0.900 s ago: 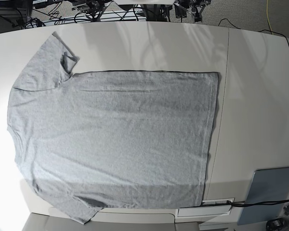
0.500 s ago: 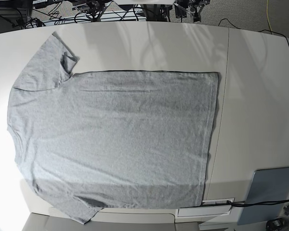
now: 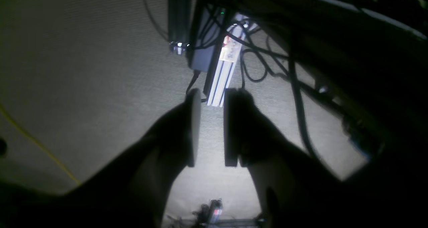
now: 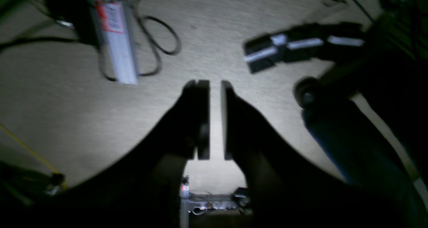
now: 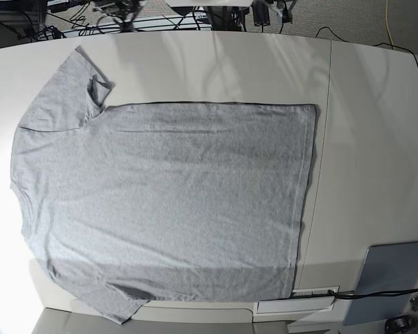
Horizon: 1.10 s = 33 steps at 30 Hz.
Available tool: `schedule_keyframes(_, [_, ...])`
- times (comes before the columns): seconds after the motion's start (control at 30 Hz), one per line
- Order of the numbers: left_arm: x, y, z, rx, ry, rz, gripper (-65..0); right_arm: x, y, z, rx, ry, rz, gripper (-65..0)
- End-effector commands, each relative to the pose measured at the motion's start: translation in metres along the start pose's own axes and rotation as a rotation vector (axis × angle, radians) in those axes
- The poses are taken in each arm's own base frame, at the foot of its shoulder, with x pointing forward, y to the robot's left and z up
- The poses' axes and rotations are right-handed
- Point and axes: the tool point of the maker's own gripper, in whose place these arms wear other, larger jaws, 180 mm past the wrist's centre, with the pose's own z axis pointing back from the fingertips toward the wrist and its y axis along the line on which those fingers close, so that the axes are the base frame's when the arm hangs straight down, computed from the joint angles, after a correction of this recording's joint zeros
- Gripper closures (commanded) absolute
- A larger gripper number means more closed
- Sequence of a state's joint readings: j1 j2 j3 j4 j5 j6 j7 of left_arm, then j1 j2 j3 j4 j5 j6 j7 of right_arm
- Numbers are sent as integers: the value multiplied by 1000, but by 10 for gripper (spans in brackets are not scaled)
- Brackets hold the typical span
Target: Fold the T-shirt properly
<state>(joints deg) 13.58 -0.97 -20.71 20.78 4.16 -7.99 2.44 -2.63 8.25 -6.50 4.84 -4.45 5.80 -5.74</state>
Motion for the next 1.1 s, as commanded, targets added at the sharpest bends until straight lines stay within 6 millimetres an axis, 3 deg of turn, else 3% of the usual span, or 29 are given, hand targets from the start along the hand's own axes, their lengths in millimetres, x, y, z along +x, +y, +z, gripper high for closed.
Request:
schedule_keyframes(0.0, [-2, 3, 3, 0, -14, -12, -141, -10, -4, 0, -3, 14, -1, -67])
schedule_keyframes(0.17, [-7, 24, 22, 35, -73, -28, -140, -36, -24, 5, -39, 9, 29, -67])
schedule_keyframes(0.33, [-8, 29, 49, -2, -130, -23, -140, -56, -40, 21, -60, -52, 70, -67])
schedule_keyframes(0.63, [4, 46, 110, 11, -240, -123, -140, -75, -77, 86, -79, -161, 105, -67])
schedule_keyframes(0.87, [34, 77, 171, 88, -316, -307, -140, -58, -91, 155, -124, -294, 151, -67])
schedule_keyframes(1.07, [91, 74, 230, 133, -456, -543, -140, -13, -107, 226, -197, -458, 174, -67])
